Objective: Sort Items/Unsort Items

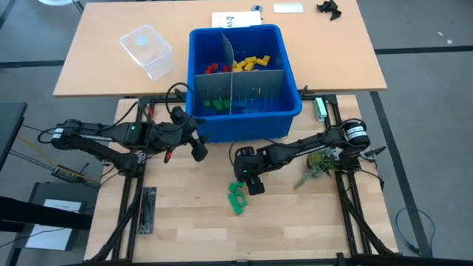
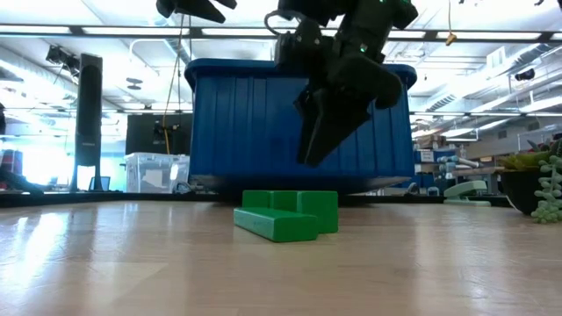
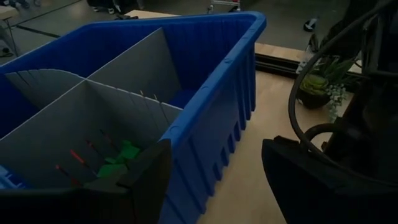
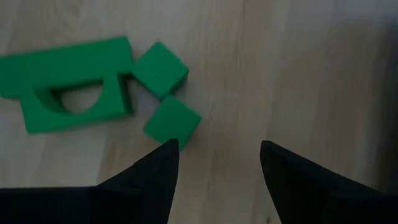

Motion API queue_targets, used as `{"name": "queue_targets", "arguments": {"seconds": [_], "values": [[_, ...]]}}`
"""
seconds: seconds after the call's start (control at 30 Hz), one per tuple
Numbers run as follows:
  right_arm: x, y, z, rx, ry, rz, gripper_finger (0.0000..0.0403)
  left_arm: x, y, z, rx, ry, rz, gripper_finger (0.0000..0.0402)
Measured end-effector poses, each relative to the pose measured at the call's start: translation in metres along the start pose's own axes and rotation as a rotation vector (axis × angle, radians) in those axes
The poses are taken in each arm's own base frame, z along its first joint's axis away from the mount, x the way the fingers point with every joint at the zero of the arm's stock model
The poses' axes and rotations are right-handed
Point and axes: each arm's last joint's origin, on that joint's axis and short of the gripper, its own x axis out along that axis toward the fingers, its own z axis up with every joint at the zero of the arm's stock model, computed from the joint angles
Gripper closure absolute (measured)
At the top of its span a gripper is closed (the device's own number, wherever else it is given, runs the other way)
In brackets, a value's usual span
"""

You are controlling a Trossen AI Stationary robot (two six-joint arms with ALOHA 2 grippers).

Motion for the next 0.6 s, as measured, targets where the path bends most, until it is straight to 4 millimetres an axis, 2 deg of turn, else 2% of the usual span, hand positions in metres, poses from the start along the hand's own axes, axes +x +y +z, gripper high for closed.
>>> {"name": "queue_targets", "arguments": {"seconds": [0.17,0.47,0.6], "values": [[0.0001,0.0001,-0.0003,0.000,0.003,0.002,0.0171,0.0000,0.0001,0.0000,0.000,-0.001,0.003,0.0143],[0.0001,0.0002,-0.0006,-0.031,0.005,0.011,0.0104,0.0000,0.0002,0.0000,0.005,-0.002,0.006,0.0142],[0.0002,0.0001,-0.0003,-0.044,0.002,0.010,0.0095,0.0002,0.0001,-0.0002,0.009,0.001,0.007,0.0142]]}}
